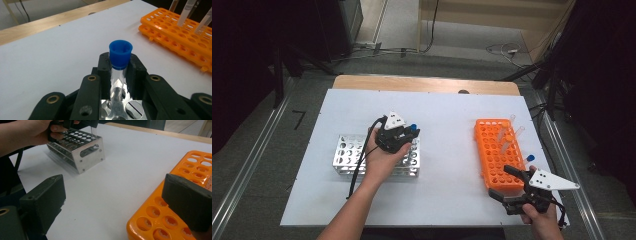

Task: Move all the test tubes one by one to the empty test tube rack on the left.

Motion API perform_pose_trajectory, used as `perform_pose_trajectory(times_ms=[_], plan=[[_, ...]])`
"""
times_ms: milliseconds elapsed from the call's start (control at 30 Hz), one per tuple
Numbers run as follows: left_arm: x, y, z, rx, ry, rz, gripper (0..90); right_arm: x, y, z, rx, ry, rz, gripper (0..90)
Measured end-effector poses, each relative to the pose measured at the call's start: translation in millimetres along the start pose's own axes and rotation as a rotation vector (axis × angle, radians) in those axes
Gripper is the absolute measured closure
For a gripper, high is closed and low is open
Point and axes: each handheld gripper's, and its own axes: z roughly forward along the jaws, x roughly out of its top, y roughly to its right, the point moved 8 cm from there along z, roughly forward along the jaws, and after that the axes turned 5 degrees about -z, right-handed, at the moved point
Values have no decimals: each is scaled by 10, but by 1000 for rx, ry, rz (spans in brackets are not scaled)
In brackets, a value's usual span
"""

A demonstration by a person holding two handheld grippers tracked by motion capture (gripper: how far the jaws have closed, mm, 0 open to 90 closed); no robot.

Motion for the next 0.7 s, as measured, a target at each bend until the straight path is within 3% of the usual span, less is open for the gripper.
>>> perform_pose_trajectory(times_ms=[100, 167, 433, 600, 700], plan=[[-13, 4, 1, -15, -16, -32, 704, -2, -1, 0, 2, -2, 1, 46], [-16, 19, -13, -16, -17, -30, 657, 0, -1, 0, 3, -1, -1, 46], [-4, 113, -194, -37, 42, -68, 270, 48, 38, -52, -12, 14, -1, 48], [-36, 211, -378, -79, 67, -73, 117, 91, 85, -91, -27, 25, 7, 48], [-60, 266, -502, -102, 90, -63, 42, 118, 91, -98, -29, 22, -13, 48]])
